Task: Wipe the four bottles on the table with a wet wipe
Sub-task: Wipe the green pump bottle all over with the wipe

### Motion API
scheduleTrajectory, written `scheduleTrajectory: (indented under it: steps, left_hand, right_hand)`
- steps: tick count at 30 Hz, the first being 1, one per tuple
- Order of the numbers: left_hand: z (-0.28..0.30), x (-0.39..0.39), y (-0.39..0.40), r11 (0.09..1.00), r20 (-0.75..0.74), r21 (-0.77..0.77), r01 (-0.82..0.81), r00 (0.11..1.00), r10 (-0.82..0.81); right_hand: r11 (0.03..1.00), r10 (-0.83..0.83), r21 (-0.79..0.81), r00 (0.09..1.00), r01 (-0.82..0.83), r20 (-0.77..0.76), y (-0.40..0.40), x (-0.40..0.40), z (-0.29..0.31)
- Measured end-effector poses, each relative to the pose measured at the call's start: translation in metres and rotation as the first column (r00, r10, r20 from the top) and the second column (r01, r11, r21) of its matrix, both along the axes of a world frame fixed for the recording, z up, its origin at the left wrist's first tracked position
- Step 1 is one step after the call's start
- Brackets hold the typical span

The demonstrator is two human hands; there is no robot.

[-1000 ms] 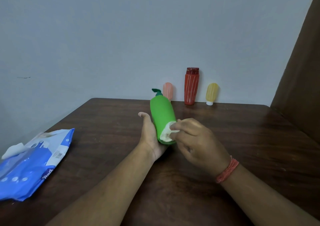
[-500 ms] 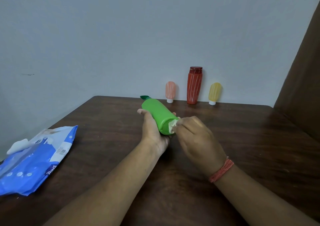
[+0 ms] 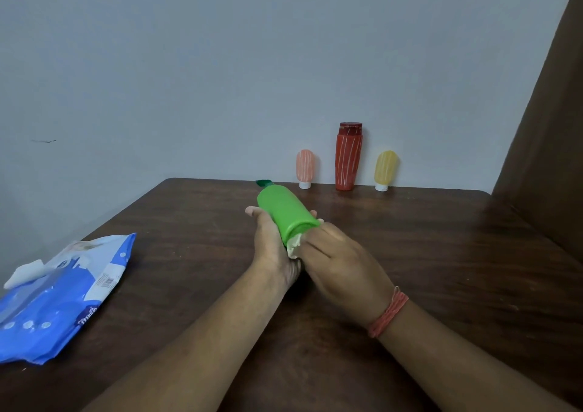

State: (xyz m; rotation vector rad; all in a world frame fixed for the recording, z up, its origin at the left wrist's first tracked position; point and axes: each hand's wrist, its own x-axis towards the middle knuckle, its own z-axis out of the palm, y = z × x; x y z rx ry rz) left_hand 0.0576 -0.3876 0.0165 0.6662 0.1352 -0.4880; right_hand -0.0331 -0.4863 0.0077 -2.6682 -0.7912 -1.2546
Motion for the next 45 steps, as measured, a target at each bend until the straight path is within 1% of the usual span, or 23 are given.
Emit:
scheduleTrajectory:
  steps: [3, 6, 7, 9, 11, 13, 16, 19, 22, 24, 25, 26, 27, 29, 31, 33, 35, 37, 38, 40, 42, 43, 45]
  left_hand:
    - [-0.002, -0.005, -0.004, 0.999, 0.034, -0.012, 0.031, 0.999, -0.031]
    - [-0.002, -0.001, -0.008, 0.999, 0.042, 0.020, -0.027, 0.999, 0.026]
    - [-0.002, 0.001, -0.008, 0.998, 0.027, 0.020, -0.054, 0.998, 0.053]
    - [-0.003, 0.003, -0.004, 0.997, -0.006, 0.003, -0.074, 0.997, 0.074]
    - [-0.003, 0.002, 0.000, 0.999, -0.010, -0.004, -0.033, 0.999, 0.033]
    - [-0.004, -0.002, 0.001, 0.999, 0.036, 0.032, 0.016, 0.999, -0.018]
    - [-0.007, -0.002, -0.002, 0.998, 0.079, 0.062, 0.018, 0.997, -0.023]
    - [-0.009, 0.005, -0.002, 0.985, 0.131, 0.158, -0.063, 0.990, 0.043]
    - [-0.003, 0.006, 0.001, 0.930, 0.230, 0.319, -0.185, 0.966, 0.113]
    - [0.001, 0.003, 0.003, 0.840, 0.327, 0.481, -0.251, 0.940, 0.093]
    - [0.002, 0.003, 0.003, 0.793, 0.375, 0.530, -0.300, 0.922, 0.098]
    - [0.004, 0.002, 0.002, 0.761, 0.423, 0.557, -0.334, 0.902, 0.086]
    - [0.005, 0.003, 0.001, 0.753, 0.441, 0.569, -0.332, 0.895, 0.061]
    - [0.009, -0.002, -0.002, 0.739, 0.440, 0.602, -0.302, 0.898, 0.009]
    - [0.011, -0.009, -0.005, 0.684, 0.486, 0.647, -0.337, 0.873, -0.029]
    - [0.009, -0.013, -0.005, 0.608, 0.585, 0.679, -0.412, 0.804, -0.108]
    - [0.006, -0.015, -0.005, 0.571, 0.654, 0.674, -0.469, 0.738, -0.166]
    - [0.003, -0.014, -0.005, 0.578, 0.657, 0.674, -0.460, 0.731, -0.183]
    - [0.003, -0.013, -0.005, 0.591, 0.641, 0.675, -0.441, 0.747, -0.176]
    - [0.004, -0.014, -0.004, 0.656, 0.615, 0.646, -0.391, 0.775, -0.144]
    - [0.003, -0.013, -0.002, 0.708, 0.610, 0.605, -0.363, 0.783, -0.119]
    - [0.004, -0.013, 0.000, 0.734, 0.606, 0.586, -0.344, 0.787, -0.115]
    - [0.005, -0.010, 0.004, 0.801, 0.592, 0.526, -0.286, 0.799, -0.103]
  right_hand:
    - [0.999, -0.007, 0.049, 0.999, 0.005, 0.052, -0.001, 0.000, 0.009]
    - [0.988, -0.099, 0.123, 0.992, 0.088, 0.083, -0.015, -0.001, 0.013]
    - [0.988, -0.110, 0.119, 0.992, 0.101, 0.069, -0.017, -0.001, 0.011]
    - [0.996, -0.070, 0.056, 0.997, 0.069, 0.025, -0.013, -0.001, 0.005]
    - [1.000, -0.016, -0.005, 1.000, 0.016, 0.007, -0.005, 0.000, 0.002]
    - [1.000, -0.008, -0.007, 1.000, 0.008, 0.026, 0.000, 0.002, 0.004]
    - [0.997, -0.053, 0.066, 0.996, 0.049, 0.071, -0.005, 0.000, 0.011]
    - [0.978, -0.101, 0.186, 0.994, 0.091, 0.045, -0.013, -0.003, 0.011]
    - [0.900, -0.067, 0.430, 0.997, 0.072, -0.026, -0.014, 0.000, 0.005]
    - [0.835, -0.026, 0.540, 0.988, 0.107, -0.155, -0.011, 0.000, 0.000]
    - [0.818, -0.012, 0.556, 0.971, 0.147, -0.239, -0.008, 0.001, -0.002]
    - [0.810, -0.009, 0.554, 0.949, 0.192, -0.316, -0.006, 0.002, -0.005]
    - [0.800, -0.017, 0.552, 0.928, 0.236, -0.371, -0.006, 0.005, -0.008]
    - [0.742, -0.053, 0.596, 0.914, 0.305, -0.402, -0.008, 0.009, -0.009]
    - [0.656, -0.073, 0.667, 0.909, 0.353, -0.410, -0.012, 0.010, -0.006]
    - [0.573, 0.011, 0.735, 0.894, 0.362, -0.448, -0.014, 0.008, -0.005]
    - [0.484, 0.170, 0.802, 0.861, 0.351, -0.479, -0.014, 0.007, -0.006]
    - [0.425, 0.261, 0.827, 0.825, 0.369, -0.502, -0.016, 0.008, -0.009]
    - [0.419, 0.277, 0.822, 0.808, 0.386, -0.520, -0.017, 0.008, -0.009]
    - [0.418, 0.298, 0.818, 0.790, 0.397, -0.536, -0.018, 0.008, -0.009]
    - [0.400, 0.324, 0.829, 0.786, 0.390, -0.526, -0.018, 0.007, -0.009]
    - [0.377, 0.345, 0.845, 0.790, 0.379, -0.508, -0.017, 0.007, -0.009]
    - [0.298, 0.399, 0.889, 0.801, 0.348, -0.447, -0.018, 0.008, -0.009]
